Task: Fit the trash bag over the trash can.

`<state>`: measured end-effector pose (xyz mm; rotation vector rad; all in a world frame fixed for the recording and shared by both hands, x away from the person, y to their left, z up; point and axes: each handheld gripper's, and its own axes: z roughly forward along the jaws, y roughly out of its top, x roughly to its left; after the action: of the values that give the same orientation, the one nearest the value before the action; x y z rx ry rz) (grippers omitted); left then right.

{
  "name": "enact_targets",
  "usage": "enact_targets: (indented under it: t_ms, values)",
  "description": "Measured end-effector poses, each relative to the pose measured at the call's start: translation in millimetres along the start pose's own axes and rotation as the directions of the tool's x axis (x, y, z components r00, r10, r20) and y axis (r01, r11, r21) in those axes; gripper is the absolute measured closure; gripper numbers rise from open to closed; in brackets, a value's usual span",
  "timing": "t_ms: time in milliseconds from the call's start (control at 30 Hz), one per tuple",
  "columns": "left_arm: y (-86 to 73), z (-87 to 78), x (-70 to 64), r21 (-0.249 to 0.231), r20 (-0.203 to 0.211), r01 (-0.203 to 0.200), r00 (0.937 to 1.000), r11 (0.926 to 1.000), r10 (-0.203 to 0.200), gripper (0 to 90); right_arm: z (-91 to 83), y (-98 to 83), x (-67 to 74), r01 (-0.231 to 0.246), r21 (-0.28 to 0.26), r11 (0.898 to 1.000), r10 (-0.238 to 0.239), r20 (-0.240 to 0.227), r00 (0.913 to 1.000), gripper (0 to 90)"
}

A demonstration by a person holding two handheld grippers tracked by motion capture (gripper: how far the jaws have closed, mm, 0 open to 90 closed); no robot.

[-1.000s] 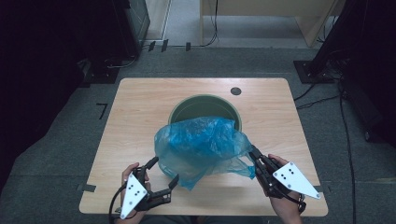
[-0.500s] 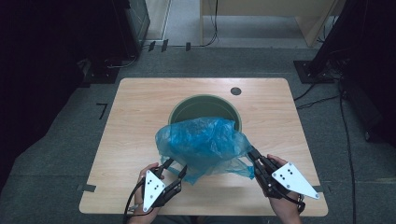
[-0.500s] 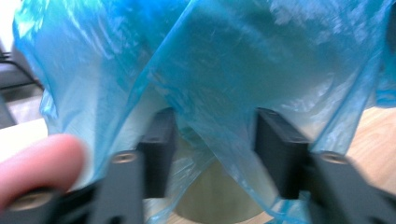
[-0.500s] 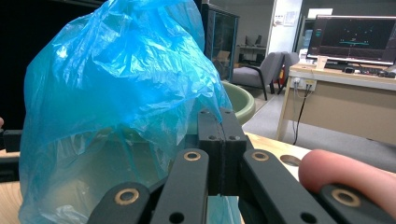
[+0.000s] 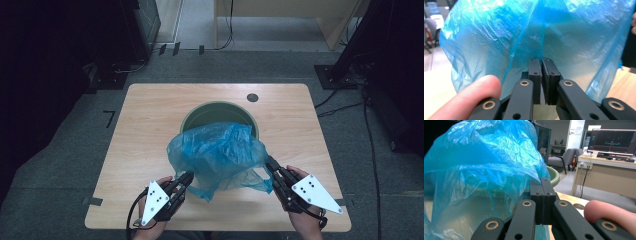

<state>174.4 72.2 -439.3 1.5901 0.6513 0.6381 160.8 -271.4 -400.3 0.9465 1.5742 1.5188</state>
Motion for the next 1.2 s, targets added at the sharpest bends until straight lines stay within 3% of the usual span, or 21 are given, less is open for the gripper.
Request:
enact_targets:
  t_ms: [233,400,533,667,833,900,1100,1167,1200]
  values:
    - [22.7,-15.0,8.5,-0.057,0.026,-0.026,0.9993,0.998,0.027,88.0,-3.9,5.6,-1.2,0.023,-0.01,1.0,-0.023,0.019,0.9996,90.0]
    - [43.4,-22.7,17.8,-0.085,0.037,-0.019,0.9991,0.9962,0.022,90.0,-7.4,14.1,-1.2,0.064,-0.009,0.998,-0.063,0.046,0.9969,90.0]
    - [57.9,-27.1,24.3,-0.08,0.005,-0.012,0.9999,0.9967,0.012,90.0,-8.4,21.1,-2.1,0.098,0.009,0.995,-0.098,0.063,0.9931,90.0]
    - [68.9,-31.7,32.5,-0.095,0.027,0.03,0.9992,0.9951,-0.028,90.0,-10.1,27.4,-2.5,0.134,0.01,0.991,-0.134,0.063,0.9889,90.0]
    - [81.8,-33.0,37.2,-0.07,0.121,0.08,0.9901,0.9943,-0.071,90.0,-11.2,33.0,-0.4,0.193,0.035,0.981,-0.195,0.054,0.9794,90.0]
    - [85.4,-31.6,38.9,-0.059,0.13,0.084,0.9887,0.9947,-0.076,90.0,-11.2,33.6,-0.5,0.211,0.047,0.976,-0.213,0.048,0.9759,90.0]
    - [83.8,-15.2,48.7,-0.042,0.108,0.106,0.9891,0.9935,-0.101,90.0,-6.1,34.3,-4.1,0.223,0.073,0.972,-0.226,0.032,0.9736,90.0]
    - [81.8,-6.2,59.2,-0.036,0.082,0.142,0.987,0.9893,-0.139,90.0,-1.2,33.7,-6.7,0.219,0.082,0.972,-0.222,0.03,0.9746,90.0]
    - [79.5,-0.5,65.5,-0.033,0.088,0.182,0.98,0.9827,-0.179,90.0,2.5,32.5,-8.8,0.21,0.088,0.974,-0.214,0.033,0.9764,90.0]
